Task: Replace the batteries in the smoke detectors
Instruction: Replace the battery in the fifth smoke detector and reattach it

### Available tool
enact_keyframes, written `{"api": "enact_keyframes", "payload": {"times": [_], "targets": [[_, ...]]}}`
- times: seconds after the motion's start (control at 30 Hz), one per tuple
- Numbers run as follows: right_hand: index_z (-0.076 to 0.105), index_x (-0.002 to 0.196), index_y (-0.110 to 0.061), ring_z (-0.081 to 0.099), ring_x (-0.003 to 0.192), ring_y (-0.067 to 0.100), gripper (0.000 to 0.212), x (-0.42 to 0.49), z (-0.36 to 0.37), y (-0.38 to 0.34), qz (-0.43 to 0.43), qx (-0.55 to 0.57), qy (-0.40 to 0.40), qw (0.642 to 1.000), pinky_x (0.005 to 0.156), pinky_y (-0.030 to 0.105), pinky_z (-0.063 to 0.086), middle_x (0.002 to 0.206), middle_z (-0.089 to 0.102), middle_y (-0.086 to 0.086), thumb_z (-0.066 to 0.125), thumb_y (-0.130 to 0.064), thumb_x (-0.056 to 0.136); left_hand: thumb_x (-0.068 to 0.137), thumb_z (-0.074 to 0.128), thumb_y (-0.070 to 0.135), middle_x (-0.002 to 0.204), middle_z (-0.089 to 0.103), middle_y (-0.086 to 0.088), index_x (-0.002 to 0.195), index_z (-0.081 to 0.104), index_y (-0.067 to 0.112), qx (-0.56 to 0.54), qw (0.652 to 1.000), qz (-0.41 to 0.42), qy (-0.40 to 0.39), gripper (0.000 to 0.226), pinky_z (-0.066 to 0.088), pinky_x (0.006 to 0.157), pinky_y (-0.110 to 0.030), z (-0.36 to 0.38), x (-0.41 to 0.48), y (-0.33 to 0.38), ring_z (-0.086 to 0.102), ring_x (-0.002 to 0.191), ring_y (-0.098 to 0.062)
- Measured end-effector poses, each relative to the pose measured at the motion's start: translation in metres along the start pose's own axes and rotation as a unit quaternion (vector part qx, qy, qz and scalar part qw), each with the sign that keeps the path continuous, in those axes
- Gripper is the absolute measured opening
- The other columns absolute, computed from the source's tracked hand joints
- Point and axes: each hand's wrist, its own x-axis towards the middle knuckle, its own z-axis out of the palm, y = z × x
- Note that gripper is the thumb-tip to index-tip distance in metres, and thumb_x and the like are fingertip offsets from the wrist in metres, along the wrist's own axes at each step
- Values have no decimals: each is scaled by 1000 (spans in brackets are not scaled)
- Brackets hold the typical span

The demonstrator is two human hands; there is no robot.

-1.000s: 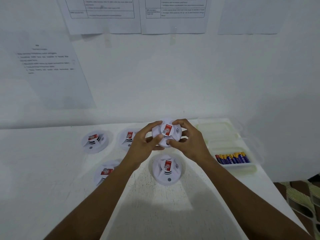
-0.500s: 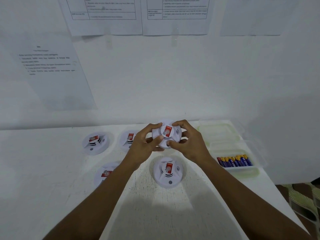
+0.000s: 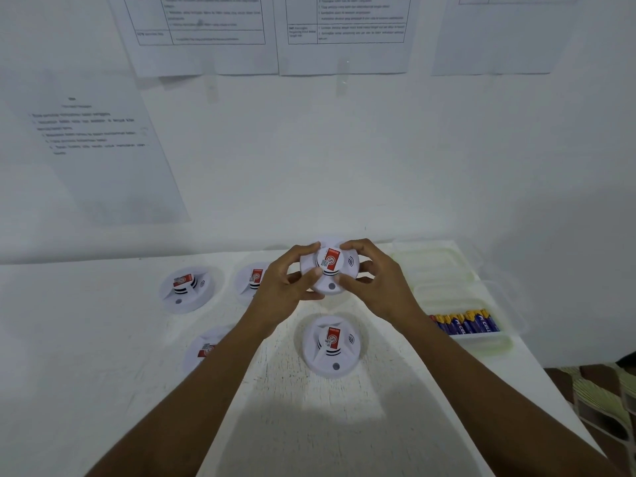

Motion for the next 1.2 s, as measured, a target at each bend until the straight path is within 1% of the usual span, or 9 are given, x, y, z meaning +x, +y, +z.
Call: {"api": "enact_keyframes", "payload": {"times": [0.1, 0.2, 0.37, 0.47, 0.57, 0.73, 0.9, 1.07, 1.2], "targets": [[63, 118, -23, 69, 93, 15, 37, 0, -6, -2, 10, 28, -12, 999, 80, 37, 60, 115, 68, -9, 76, -18, 85, 92, 62, 14, 124, 63, 0, 131, 55, 19, -6, 1000, 1, -9, 40, 60, 75, -37, -2, 0, 3, 68, 105, -20], [66, 119, -23, 69, 94, 15, 33, 0, -8, -3, 24, 48, -15, 998, 83, 37, 60, 116, 68, -10, 73, -17, 88, 92, 62, 13, 124, 63, 2, 131, 54, 20, -9, 1000, 2, -11, 40, 60, 75, -36, -2, -1, 3, 67, 105, -18], [67, 122, -28, 69, 96, 15, 35, -2, -7, 0, 45, 58, -13, 997, 86, 41, 59, 120, 68, -9, 72, -20, 88, 92, 62, 14, 121, 66, 5, 131, 56, 20, -6, 1000, 0, -9, 40, 60, 75, -38, -2, -4, 1, 68, 105, -19], [67, 122, -28, 69, 96, 17, 35, -2, -7, 1, 48, 60, -15, 997, 85, 42, 59, 121, 68, -7, 73, -20, 88, 92, 62, 13, 119, 67, 8, 130, 56, 20, -5, 1000, 2, -7, 38, 60, 76, -38, -2, -5, 0, 68, 105, -18], [68, 121, -30, 69, 97, 19, 35, -2, -6, 1, 49, 63, -16, 997, 85, 44, 59, 122, 67, -6, 73, -20, 88, 92, 62, 14, 120, 66, 6, 128, 57, 21, -2, 1000, 4, -4, 37, 60, 76, -39, -2, -5, 0, 67, 105, -18], [68, 121, -29, 69, 99, 18, 35, -1, -6, 1, 48, 65, -16, 997, 86, 44, 59, 123, 67, -5, 73, -20, 88, 92, 62, 12, 118, 67, 9, 126, 58, 22, -10, 1000, 3, -2, 36, 60, 73, -35, -2, -5, 1, 68, 104, -18], [68, 120, -30, 69, 97, 19, 34, -1, -5, 1, 48, 66, -19, 996, 86, 45, 59, 121, 68, -5, 73, -21, 88, 91, 63, 13, 118, 68, 4, 128, 58, 19, -12, 1000, -2, 2, 38, 60, 74, -39, -3, -4, 0, 69, 103, -21], [68, 120, -28, 69, 96, 18, 34, 1, -4, 0, 50, 69, -19, 996, 86, 42, 59, 120, 68, -6, 73, -19, 88, 91, 64, 13, 119, 68, 2, 128, 58, 18, -9, 1000, -1, 5, 38, 60, 75, -40, -4, -4, 0, 69, 103, -22], [68, 121, -25, 69, 96, 14, 34, 1, -3, -1, 47, 69, -19, 996, 84, 35, 59, 119, 69, -6, 72, -17, 88, 91, 64, 12, 116, 69, 4, 126, 60, 19, -12, 1000, 1, 4, 36, 60, 76, -40, -5, -3, 1, 69, 103, -22]]}}
